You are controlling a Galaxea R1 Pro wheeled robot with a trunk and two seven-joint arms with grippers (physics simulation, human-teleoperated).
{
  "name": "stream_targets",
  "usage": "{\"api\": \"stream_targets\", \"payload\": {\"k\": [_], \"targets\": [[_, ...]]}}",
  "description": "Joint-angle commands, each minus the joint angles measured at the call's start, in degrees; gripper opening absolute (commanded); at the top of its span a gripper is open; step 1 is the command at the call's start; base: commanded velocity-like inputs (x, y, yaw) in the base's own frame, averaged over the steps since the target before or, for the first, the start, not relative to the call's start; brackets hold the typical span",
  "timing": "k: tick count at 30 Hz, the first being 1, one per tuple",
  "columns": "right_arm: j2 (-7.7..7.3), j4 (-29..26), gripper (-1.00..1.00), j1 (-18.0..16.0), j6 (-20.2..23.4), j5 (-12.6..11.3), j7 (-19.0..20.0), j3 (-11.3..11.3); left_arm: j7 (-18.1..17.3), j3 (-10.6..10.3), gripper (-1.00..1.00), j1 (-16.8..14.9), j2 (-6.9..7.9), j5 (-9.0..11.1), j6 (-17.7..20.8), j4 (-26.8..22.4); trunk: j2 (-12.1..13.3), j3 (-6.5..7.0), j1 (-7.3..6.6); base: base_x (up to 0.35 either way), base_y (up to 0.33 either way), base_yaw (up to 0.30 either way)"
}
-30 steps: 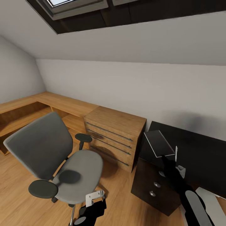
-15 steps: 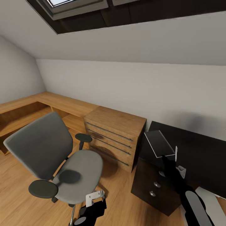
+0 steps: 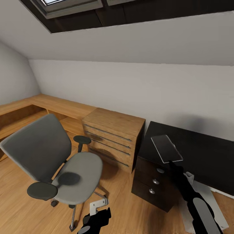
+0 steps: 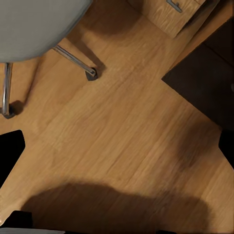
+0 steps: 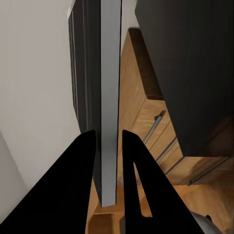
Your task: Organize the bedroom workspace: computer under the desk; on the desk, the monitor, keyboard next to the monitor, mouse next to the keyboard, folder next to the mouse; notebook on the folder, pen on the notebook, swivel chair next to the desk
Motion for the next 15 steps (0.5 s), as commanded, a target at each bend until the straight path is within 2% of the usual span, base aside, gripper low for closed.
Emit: {"api": "stream_targets", "payload": {"k": [1, 12, 15], "targets": [[0.01, 0.0, -1.00, 0.0, 0.3, -0.5, 0.2, -0.1, 0.4, -0.1, 1.00, 0.0, 0.01, 0.3, 0.2, -0.1, 0.0, -0.13, 0.00, -0.008, 0.000, -0.143], [0.06, 0.3, -1.00, 0.0, 0.5, -0.7, 0.6, -1.0, 0.5, -0.3, 1.00, 0.0, 0.07, 0.1, 0.2, 0.0, 0.0, -0.29, 0.00, -0.001, 0.000, -0.029], [0.01, 0.4, -1.00, 0.0, 0.7, -0.7, 0.5, -2.0, 0.5, -0.3, 1.00, 0.0, 0.09, 0.1, 0.2, 0.0, 0.0, -0.29, 0.00, 0.000, 0.000, -0.001]]}}
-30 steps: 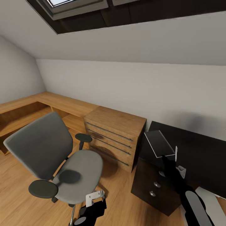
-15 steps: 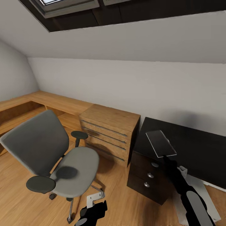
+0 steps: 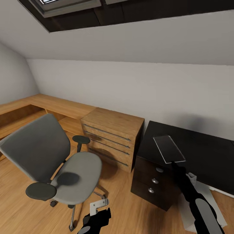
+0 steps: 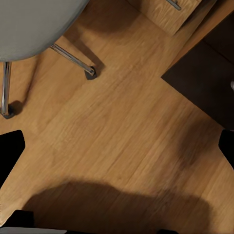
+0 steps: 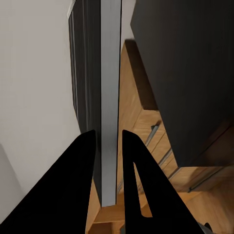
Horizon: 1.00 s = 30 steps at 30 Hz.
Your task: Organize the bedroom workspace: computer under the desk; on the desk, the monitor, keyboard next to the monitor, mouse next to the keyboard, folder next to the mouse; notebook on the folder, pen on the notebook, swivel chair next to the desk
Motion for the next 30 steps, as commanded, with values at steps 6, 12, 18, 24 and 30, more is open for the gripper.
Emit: {"api": "stream_targets", "payload": {"k": [6, 12, 18, 24, 30], "targets": [[0.00, -0.1, -1.00, 0.0, 0.2, -0.5, 0.0, -0.9, 0.5, -0.1, 1.00, -0.1, -0.03, 0.4, 0.2, 0.1, 0.0, -0.06, 0.00, 0.000, 0.000, 0.000], [0.02, -0.2, -1.00, 0.0, 0.1, -0.5, -0.8, -3.2, 0.5, -1.5, 1.00, -0.1, -0.03, 0.4, 0.2, 1.0, 0.0, -0.07, 0.00, 0.000, 0.000, -0.005], [-0.06, -0.4, -1.00, 0.0, 0.2, -0.5, -2.2, -6.6, 0.5, -2.3, 1.00, -0.1, 0.00, 0.3, 0.2, 1.4, 0.0, -0.31, 0.00, 0.000, 0.000, -0.103], [-0.22, -1.6, -1.00, 0.0, 0.4, -0.6, -4.2, -8.4, 0.5, -2.6, 1.00, -0.1, -0.03, 0.4, 0.1, 1.5, 0.0, -0.67, 0.00, 0.000, 0.000, -0.163], [-0.25, -2.2, -1.00, 0.0, 0.5, -0.6, -7.1, -9.1, 0.5, -2.7, 1.00, -0.1, -0.05, 0.4, 0.1, 1.5, 0.0, -1.07, 0.00, 0.000, 0.000, -0.176]]}}
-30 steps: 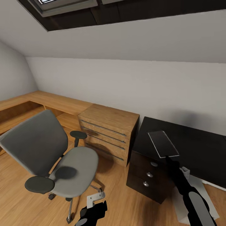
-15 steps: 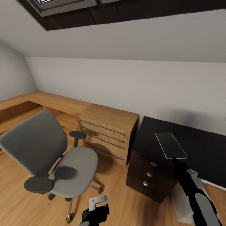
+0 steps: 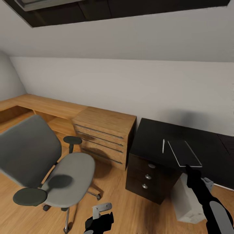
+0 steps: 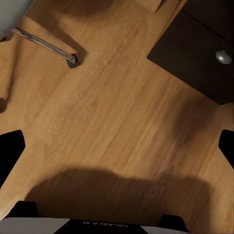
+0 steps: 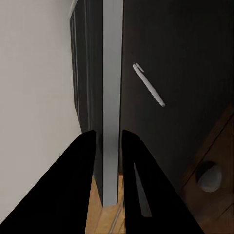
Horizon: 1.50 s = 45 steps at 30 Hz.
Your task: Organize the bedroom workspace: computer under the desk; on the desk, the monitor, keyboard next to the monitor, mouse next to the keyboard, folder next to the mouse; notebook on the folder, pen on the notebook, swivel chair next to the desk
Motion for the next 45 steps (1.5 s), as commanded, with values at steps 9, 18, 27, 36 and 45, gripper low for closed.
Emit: {"api": "stream_targets", "payload": {"k": [9, 18, 27, 36, 45], "targets": [[-0.05, -0.3, -1.00, 0.0, 0.3, -0.6, -1.7, -0.3, 0.4, -0.1, 1.00, 0.0, -0.02, 0.4, 0.2, 0.1, 0.0, -0.66, 0.00, 0.000, 0.000, -0.179], [-0.55, -1.2, -1.00, 0.0, 0.5, -0.7, -2.3, -0.2, 0.4, -0.2, 1.00, 0.0, -0.17, 0.2, 0.1, 2.6, 0.0, -1.26, 0.00, 0.000, 0.000, -0.179], [-8.74, -6.6, -1.00, -0.4, 0.2, -6.9, -20.1, -0.1, 0.3, -0.2, 1.00, 0.0, -0.28, 0.2, 0.1, 5.0, 0.0, -1.85, 0.00, 0.000, 0.000, -0.181], [-11.16, -5.3, -1.00, -0.4, 0.5, -9.9, -21.4, -0.1, 0.2, -0.2, 1.00, 0.0, -0.28, 0.1, 0.0, 6.2, 0.0, -2.40, 0.00, 0.000, 0.000, -0.195], [-14.09, -6.8, -1.00, -0.3, 0.6, -10.1, -21.4, -0.2, 0.0, -0.4, 1.00, 0.0, -0.28, 0.1, -3.4, 11.0, 0.0, -2.93, 0.00, 0.000, 0.000, -0.201]]}}
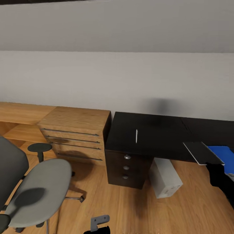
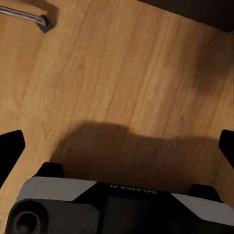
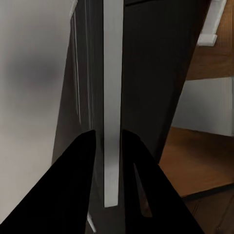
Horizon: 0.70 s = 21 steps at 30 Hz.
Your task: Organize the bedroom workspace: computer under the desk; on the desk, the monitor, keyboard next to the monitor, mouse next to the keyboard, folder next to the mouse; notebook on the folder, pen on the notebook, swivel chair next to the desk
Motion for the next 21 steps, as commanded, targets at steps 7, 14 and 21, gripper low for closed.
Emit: {"api": "stream_targets", "payload": {"k": [7, 14, 21], "targets": [[-0.06, -0.6, -1.00, 0.0, 0.2, -0.3, -0.2, -0.2, 0.4, -1.3, 1.00, 0.0, 0.25, 0.2, -4.8, 8.8, 0.0, -0.46, 0.00, 0.000, 0.000, -0.204], [0.08, -0.6, -1.00, 0.0, 0.2, -0.3, -0.2, -0.3, 0.4, -2.0, 1.00, 0.0, 0.34, 0.1, -12.6, 20.6, 0.0, -0.85, 0.00, 0.000, 0.000, -0.204], [0.14, -0.5, -1.00, 0.0, 0.2, -0.2, -0.2, -0.3, 0.4, -2.1, 1.00, 0.0, 0.45, 0.1, -17.9, 25.6, 0.0, -1.25, 0.00, 0.000, 0.000, -0.204]]}}
